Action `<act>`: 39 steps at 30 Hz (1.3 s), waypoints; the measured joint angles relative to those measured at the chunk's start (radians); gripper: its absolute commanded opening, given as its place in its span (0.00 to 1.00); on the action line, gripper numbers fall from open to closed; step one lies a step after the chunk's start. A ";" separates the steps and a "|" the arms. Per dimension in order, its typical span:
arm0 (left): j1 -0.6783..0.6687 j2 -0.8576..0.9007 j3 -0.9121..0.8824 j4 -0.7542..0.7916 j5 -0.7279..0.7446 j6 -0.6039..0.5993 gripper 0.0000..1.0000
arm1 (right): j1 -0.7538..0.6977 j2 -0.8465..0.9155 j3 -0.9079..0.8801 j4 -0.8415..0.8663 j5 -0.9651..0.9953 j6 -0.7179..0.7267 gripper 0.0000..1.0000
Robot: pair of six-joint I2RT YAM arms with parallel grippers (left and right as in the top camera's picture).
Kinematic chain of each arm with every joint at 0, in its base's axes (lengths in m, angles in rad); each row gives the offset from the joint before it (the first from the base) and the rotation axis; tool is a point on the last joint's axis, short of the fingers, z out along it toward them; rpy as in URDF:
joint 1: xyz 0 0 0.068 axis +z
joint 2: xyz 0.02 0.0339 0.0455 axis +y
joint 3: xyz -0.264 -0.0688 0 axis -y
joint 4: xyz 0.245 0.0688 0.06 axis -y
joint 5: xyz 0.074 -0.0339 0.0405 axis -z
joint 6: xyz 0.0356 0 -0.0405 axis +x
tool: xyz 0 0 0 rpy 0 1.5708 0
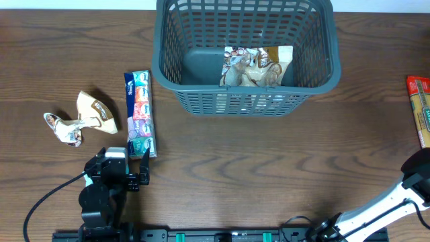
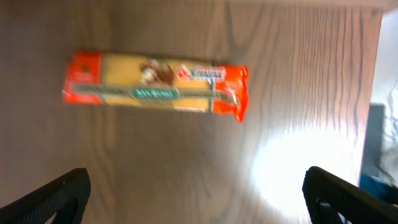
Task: Pack container
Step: 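Lower the right gripper to the spaghetti packet and grasp it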
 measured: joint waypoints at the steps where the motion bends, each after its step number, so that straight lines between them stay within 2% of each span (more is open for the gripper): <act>1: 0.000 0.000 0.000 0.000 0.000 0.000 0.99 | 0.000 0.001 -0.024 0.007 0.006 -0.006 0.99; 5: 0.000 0.000 0.000 0.000 0.000 0.000 0.99 | 0.000 0.001 -0.108 0.143 0.048 -0.099 0.99; 7: 0.000 0.000 0.000 0.000 0.000 0.000 0.99 | 0.000 0.001 -0.145 0.228 0.029 -0.209 0.99; 10: 0.000 0.000 0.000 0.000 0.000 0.000 0.99 | 0.000 0.002 -0.196 0.318 -0.100 -0.447 0.99; 15: 0.000 0.000 0.000 0.000 0.000 0.000 0.99 | 0.011 0.004 -0.245 0.338 -0.292 -0.843 0.99; 20: 0.000 0.000 0.000 0.000 0.000 0.000 0.99 | 0.011 0.004 -0.247 0.371 -0.323 -1.096 0.99; 31: 0.000 0.000 0.000 0.000 0.000 0.000 0.99 | -0.075 0.027 -0.266 0.353 -0.337 -1.373 0.99; 39: 0.000 0.000 0.000 0.000 0.000 0.000 0.99 | -0.126 0.204 -0.322 0.368 -0.344 -1.434 0.99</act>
